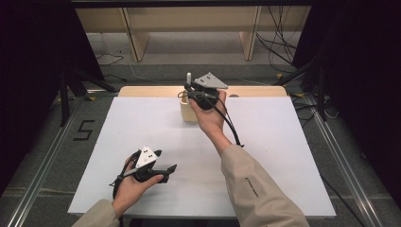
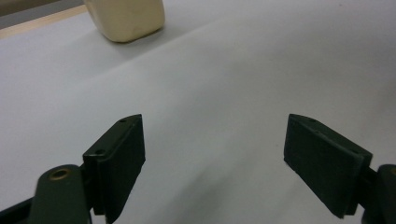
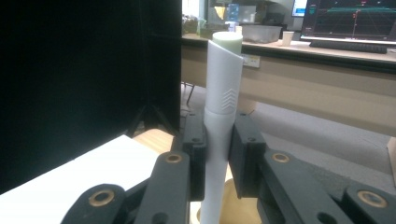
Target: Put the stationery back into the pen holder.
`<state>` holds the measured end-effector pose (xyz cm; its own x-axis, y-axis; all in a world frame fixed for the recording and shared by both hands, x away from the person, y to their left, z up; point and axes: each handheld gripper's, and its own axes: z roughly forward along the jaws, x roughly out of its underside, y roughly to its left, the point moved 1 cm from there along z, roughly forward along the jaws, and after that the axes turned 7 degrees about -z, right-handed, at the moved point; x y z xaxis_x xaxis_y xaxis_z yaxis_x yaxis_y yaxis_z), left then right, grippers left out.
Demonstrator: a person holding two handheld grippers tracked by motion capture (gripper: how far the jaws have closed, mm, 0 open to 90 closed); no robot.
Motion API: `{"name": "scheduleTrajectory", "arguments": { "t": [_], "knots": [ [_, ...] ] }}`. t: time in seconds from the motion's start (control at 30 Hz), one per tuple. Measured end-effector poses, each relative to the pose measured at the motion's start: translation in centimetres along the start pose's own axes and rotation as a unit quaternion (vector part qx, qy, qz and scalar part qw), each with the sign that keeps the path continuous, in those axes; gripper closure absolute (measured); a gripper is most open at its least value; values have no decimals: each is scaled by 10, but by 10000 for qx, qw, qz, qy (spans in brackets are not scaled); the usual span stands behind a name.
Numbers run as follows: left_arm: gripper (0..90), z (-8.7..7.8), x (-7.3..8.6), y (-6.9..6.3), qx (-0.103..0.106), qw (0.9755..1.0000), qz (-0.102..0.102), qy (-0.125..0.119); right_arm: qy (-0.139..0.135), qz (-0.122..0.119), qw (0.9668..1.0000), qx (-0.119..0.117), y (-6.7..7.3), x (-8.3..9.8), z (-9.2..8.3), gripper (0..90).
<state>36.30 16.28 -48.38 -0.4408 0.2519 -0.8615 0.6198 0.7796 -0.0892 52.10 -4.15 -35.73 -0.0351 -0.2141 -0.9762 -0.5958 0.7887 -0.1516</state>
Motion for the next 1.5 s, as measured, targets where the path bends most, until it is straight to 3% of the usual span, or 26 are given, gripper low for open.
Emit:
{"name": "scheduleTrajectory", "arguments": {
  "t": [0.93, 1.5],
  "knots": [
    [203, 1, 1, -1, 25, 10000, 29, 33, 149, -206, 9993, 285, -6, 10, 17, 784],
    [204, 2, 2, -2, 42, 10000, 46, 74, 238, -346, 9987, 281, -1, 16, 24, 783]
  ]
}}
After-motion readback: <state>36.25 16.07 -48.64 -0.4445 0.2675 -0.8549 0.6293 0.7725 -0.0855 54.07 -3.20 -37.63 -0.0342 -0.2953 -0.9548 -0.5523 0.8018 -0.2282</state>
